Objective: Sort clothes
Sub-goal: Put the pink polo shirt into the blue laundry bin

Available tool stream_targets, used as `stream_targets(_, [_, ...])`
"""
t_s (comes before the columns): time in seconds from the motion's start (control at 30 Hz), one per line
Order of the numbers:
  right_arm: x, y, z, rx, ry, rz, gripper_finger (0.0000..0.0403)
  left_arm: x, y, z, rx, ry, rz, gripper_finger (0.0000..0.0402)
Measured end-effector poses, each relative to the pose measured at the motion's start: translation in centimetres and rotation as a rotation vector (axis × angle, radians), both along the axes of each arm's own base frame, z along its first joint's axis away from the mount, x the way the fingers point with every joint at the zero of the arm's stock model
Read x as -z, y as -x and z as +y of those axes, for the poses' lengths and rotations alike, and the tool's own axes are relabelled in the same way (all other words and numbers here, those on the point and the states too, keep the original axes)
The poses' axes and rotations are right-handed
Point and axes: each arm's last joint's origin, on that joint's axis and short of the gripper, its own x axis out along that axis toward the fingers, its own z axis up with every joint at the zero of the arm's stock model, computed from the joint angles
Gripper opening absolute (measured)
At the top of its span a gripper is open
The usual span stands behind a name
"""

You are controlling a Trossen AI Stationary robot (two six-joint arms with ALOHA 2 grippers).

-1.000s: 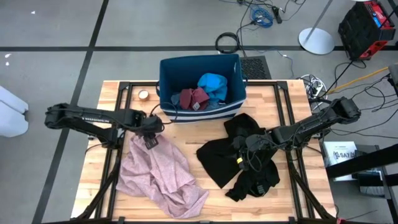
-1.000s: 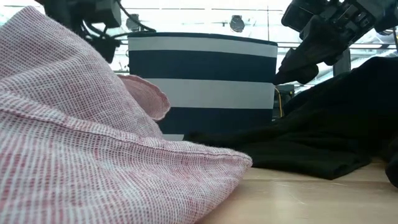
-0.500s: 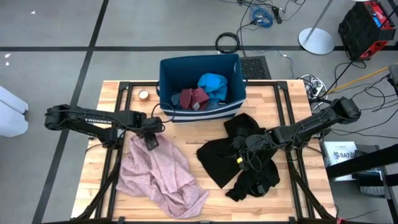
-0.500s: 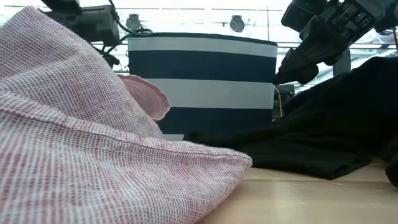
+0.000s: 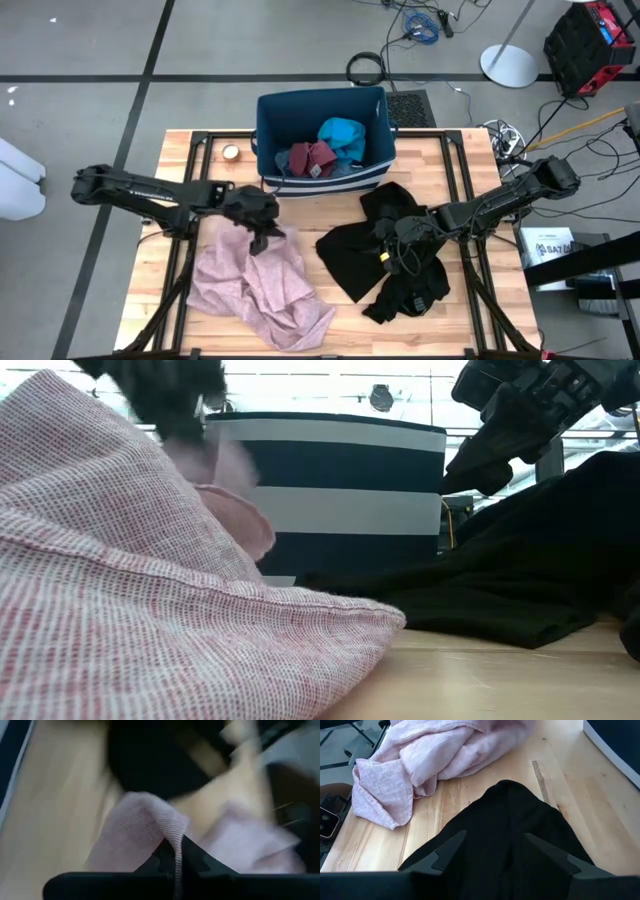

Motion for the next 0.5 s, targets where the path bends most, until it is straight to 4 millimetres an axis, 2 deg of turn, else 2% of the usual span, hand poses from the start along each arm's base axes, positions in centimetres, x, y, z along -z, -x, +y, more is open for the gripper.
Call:
stream_targets(0.13, [-0.1,0.0,0.0,-0.003,-0.012,-0.005,0.0178,-5.0,-1.0,-1.5,0.1,-0.017,-0.302,0.0003])
stream_targets(0.3, [-0.4,-0.2,0.3,-0.05,-0.048,-0.039,0.0178,-11.3,-1.0,-3.2,0.191,-0.056,-0.619,0.0002])
stream_targets(0.4, [-0.8,-0.4,0.5,-0.075,-0.069,-0.089,0.0178,-14.0,-0.6,-3.7,0.205,-0.102,-0.723,0.0001])
stream_targets(0.5, [-0.9,-0.8,0.9,-0.094,-0.059,-0.129,0.0178,-15.8,-0.2,-3.9,0.18,-0.139,-0.783,0.0001])
